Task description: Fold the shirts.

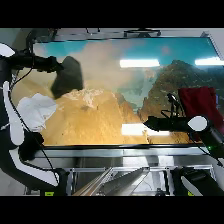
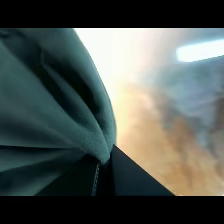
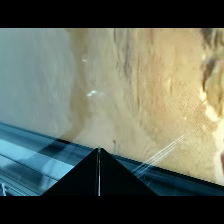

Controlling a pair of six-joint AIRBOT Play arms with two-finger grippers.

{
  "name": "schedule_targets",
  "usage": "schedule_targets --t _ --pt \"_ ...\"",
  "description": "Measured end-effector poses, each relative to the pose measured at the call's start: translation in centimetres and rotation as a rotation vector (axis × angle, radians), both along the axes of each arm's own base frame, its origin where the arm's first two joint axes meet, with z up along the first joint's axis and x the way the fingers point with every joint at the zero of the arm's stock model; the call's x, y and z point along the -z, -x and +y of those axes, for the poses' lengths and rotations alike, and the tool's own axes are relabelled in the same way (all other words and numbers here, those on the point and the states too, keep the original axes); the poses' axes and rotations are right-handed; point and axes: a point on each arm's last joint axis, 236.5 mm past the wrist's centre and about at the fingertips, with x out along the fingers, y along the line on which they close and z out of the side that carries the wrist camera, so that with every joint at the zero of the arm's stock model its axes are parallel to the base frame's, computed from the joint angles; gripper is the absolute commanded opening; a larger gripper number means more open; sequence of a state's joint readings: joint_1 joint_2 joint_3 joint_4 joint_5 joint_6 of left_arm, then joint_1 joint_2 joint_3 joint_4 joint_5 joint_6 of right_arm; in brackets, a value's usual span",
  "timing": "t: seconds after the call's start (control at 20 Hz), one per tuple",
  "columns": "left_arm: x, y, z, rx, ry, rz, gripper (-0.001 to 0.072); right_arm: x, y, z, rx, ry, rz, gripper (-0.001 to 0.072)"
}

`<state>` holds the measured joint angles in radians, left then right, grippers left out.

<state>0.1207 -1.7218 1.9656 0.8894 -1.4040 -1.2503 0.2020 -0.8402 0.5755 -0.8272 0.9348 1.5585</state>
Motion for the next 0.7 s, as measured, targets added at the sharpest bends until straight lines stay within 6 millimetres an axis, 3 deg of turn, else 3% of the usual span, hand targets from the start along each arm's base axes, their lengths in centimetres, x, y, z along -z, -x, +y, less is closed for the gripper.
schedule_targets --t 0.15,0.3,0.4,0.45,0.5,0.55,0.6,0.7 --pt "-2.5 4.0 -7.0 0.148 0.061 -0.019 0.0018 0.0 0.0 0.0 -0.001 0.0 0.001 0.0019" --pt "-0.9 8.3 -12.3 0.263 0.089 0.048 0.0018 0.1 0.7 0.1 -0.02 0.0 0.023 0.002" --pt "1.3 10.9 -15.2 0.323 0.096 0.108 0.0049 0.2 1.0 0.2 -0.029 0.001 0.032 0.0021" --pt "2.7 12.1 -16.4 0.349 0.095 0.141 0.0317 0.3 1.0 0.2 -0.031 0.002 0.034 0.0031" --pt "3.9 13.1 -17.5 0.367 0.097 0.165 0.058 0.3 1.1 0.1 -0.035 0.003 0.034 0.0132" --pt "5.0 14.0 -18.4 0.386 0.094 0.192 0.072 0.3 1.1 0.1 -0.042 0.008 0.03 0.0354" --pt "5.7 14.6 -19.0 0.399 0.095 0.213 0.072 0.2 1.0 0.1 -0.055 0.013 0.017 0.0445" --pt "6.4 15.0 -19.5 0.414 0.092 0.231 0.0719 -0.3 0.7 0.1 -0.084 0.024 -0.02 0.0444"
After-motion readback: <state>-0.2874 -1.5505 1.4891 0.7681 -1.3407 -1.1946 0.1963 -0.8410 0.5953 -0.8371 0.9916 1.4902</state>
